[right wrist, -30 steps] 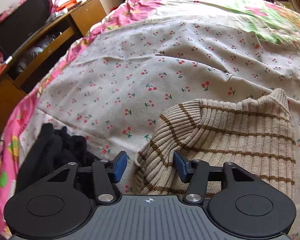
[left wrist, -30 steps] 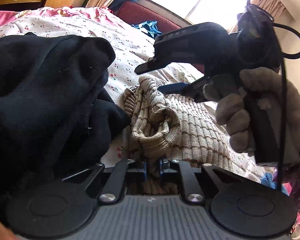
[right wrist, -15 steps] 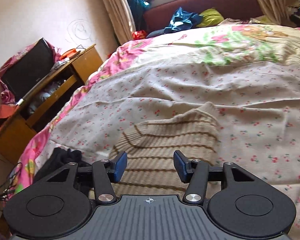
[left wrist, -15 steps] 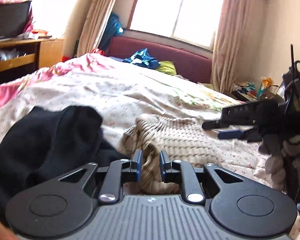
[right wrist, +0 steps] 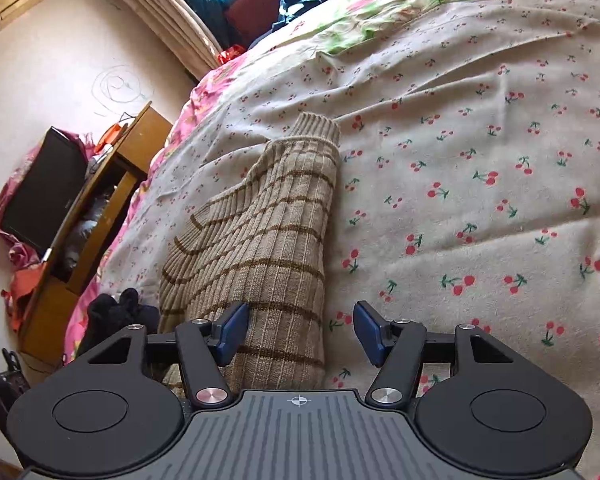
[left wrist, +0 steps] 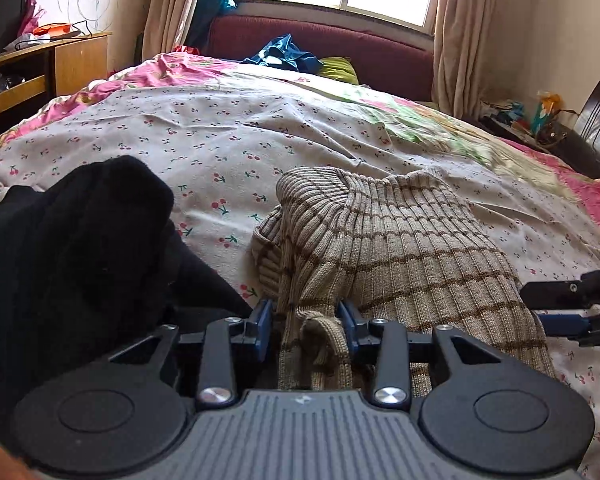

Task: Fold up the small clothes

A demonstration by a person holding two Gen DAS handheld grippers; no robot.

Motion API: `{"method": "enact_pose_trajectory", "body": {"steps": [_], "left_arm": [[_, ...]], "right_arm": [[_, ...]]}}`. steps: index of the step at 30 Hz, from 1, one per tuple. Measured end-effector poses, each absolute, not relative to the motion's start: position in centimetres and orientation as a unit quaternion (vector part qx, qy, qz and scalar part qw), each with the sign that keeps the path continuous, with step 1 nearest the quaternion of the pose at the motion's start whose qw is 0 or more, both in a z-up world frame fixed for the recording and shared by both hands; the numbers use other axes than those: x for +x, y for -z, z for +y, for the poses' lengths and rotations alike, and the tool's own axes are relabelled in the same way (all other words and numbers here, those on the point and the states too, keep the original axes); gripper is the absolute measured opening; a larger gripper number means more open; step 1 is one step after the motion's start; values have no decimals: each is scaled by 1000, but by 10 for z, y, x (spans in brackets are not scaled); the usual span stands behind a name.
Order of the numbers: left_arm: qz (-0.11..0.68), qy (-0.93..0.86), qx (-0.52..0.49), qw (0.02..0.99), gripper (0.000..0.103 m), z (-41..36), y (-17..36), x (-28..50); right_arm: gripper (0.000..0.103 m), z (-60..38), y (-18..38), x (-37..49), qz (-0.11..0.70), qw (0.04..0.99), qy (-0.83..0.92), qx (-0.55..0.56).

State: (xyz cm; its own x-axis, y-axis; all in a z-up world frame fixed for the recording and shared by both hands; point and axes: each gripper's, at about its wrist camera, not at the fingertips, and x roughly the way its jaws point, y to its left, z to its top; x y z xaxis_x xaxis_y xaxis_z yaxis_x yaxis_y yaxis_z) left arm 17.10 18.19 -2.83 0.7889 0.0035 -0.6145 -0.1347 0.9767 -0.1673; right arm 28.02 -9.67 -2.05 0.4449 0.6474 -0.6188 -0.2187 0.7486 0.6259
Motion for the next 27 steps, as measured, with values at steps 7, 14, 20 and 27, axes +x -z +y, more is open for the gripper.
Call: {"method": "enact_pose_trajectory", "body": {"steps": [7, 14, 20, 27], "left_arm": [[331, -38, -93, 938, 52, 178, 24, 174], [343, -34, -85, 935, 52, 179, 18, 169], [353, -21, -73, 933, 53, 182, 11, 158], [348, -5, -89, 933, 53, 187, 0, 114]], "right_arm": [[60, -99, 25, 235, 482, 776, -320, 251], [9, -81, 33, 218, 503, 785, -320, 169], [5, -97, 14, 212, 485, 808, -311, 124], [12, -91, 17, 212, 490, 816, -301, 64]]}}
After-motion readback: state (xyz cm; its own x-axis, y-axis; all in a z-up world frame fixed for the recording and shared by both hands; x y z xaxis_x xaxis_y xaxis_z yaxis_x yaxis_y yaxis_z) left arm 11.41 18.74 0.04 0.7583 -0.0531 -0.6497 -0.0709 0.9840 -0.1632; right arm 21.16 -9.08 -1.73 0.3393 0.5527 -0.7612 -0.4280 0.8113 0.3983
